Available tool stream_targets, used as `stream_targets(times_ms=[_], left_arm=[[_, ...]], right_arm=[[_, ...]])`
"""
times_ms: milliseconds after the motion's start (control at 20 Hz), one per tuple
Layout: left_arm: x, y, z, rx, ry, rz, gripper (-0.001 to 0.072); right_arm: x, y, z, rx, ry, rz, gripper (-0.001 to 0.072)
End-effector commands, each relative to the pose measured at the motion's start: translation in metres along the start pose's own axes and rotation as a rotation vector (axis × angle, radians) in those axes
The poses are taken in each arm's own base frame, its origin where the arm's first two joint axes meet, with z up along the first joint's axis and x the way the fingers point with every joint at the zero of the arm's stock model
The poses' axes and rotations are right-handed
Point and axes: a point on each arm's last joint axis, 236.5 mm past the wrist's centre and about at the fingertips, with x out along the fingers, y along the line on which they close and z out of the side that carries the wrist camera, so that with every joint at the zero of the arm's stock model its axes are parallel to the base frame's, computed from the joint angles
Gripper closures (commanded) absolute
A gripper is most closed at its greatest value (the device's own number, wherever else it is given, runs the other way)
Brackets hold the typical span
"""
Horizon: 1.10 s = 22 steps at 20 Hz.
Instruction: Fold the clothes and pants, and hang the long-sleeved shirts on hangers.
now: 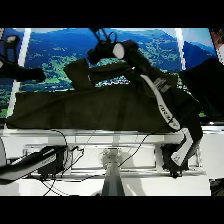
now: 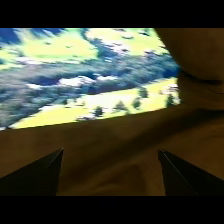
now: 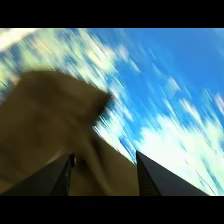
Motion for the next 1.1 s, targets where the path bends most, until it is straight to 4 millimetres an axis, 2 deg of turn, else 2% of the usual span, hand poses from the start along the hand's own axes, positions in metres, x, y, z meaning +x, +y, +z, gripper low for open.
stream_targets(times_ms=[0, 100, 250, 400, 500, 600, 700, 800, 850, 1000, 1050], left_arm=[[0.027, -0.062, 0.0, 0.081, 0.036, -0.263, 0.007], [0.045, -0.096, -0.006, 0.225, 0.078, -0.314, 0.007], [0.069, -0.151, -0.014, 0.454, 0.105, -0.334, 0.007], [0.098, -0.176, -0.012, 0.708, 0.093, -0.191, 0.0071], [0.114, -0.193, -0.02, 0.836, 0.112, -0.148, 0.0071], [0.135, -0.199, -0.024, 0.889, 0.131, -0.088, 0.0071], [0.157, -0.189, -0.015, 0.798, 0.115, 0.01, 0.0071], [0.17, -0.178, -0.002, 0.66, 0.072, 0.075, 0.0078], [0.172, -0.173, 0.006, 0.593, 0.042, 0.098, 0.0159], [0.17, -0.162, 0.024, 0.504, -0.017, 0.124, 0.0546], [0.17, -0.159, 0.029, 0.474, -0.032, 0.125, 0.059]], right_arm=[[-0.024, -0.055, -0.061, 0.094, 0.209, -0.001, 0.0274], [-0.037, -0.08, -0.083, 0.146, 0.273, -0.009, 0.0274], [-0.052, -0.107, -0.104, 0.212, 0.321, -0.02, 0.0277], [-0.06, -0.117, -0.114, 0.24, 0.347, -0.021, 0.0278], [-0.061, -0.119, -0.114, 0.247, 0.344, -0.021, 0.0278], [-0.061, -0.118, -0.114, 0.247, 0.345, -0.021, 0.0277], [-0.061, -0.118, -0.115, 0.247, 0.348, -0.019, 0.0278], [-0.061, -0.118, -0.115, 0.247, 0.348, -0.019, 0.0277], [-0.061, -0.118, -0.115, 0.247, 0.348, -0.019, 0.0278], [-0.061, -0.118, -0.115, 0.247, 0.348, -0.019, 0.0278], [-0.061, -0.118, -0.115, 0.247, 0.348, -0.02, 0.0277]])
